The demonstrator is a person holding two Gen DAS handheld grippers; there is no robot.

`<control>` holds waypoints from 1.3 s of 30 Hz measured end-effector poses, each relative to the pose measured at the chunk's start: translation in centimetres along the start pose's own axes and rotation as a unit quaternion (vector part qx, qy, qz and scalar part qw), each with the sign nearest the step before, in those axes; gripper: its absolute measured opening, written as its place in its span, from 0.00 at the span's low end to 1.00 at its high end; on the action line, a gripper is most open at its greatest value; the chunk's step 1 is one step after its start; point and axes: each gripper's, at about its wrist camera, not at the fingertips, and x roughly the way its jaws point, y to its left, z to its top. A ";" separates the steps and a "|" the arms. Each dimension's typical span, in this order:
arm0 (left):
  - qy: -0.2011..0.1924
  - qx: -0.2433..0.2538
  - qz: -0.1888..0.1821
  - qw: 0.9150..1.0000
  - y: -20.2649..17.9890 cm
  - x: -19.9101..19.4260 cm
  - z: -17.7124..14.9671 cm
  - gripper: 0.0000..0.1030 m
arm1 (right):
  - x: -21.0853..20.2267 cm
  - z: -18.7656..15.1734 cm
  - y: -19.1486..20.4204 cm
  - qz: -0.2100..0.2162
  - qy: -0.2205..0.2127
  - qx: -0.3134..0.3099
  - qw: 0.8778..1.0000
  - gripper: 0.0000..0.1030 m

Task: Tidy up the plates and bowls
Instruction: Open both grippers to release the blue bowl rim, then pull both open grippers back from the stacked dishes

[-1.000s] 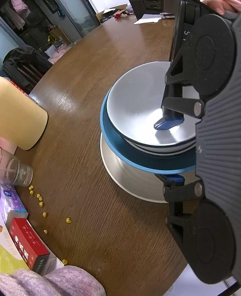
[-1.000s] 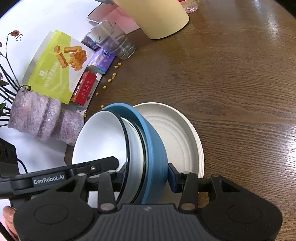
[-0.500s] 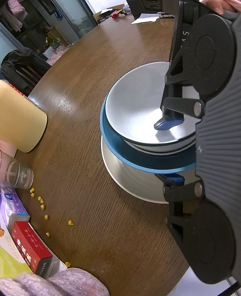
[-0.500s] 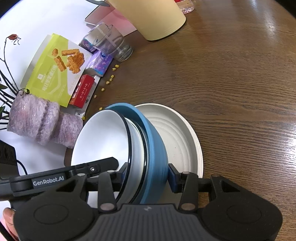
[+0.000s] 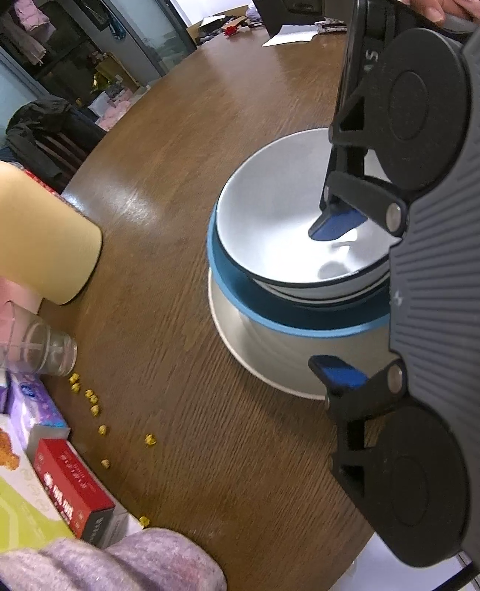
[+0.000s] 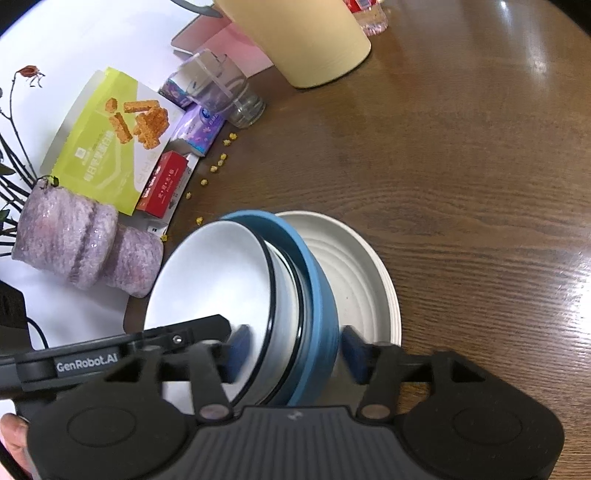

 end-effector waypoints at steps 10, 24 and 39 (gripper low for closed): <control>-0.058 0.020 0.019 0.998 0.3 -3.7 -0.9 0.99 | -4.3 -1.0 1.5 -0.037 -0.056 -0.026 0.997 0.94; -0.179 0.070 0.064 0.979 -2.8 -8.5 -6.1 1.00 | -11.5 -7.8 2.3 -0.169 -0.169 -0.097 0.966 1.00; -0.264 0.177 0.059 0.946 -9.1 -12.8 -18.3 1.00 | -18.9 -22.6 3.0 -0.269 -0.308 -0.149 0.900 1.00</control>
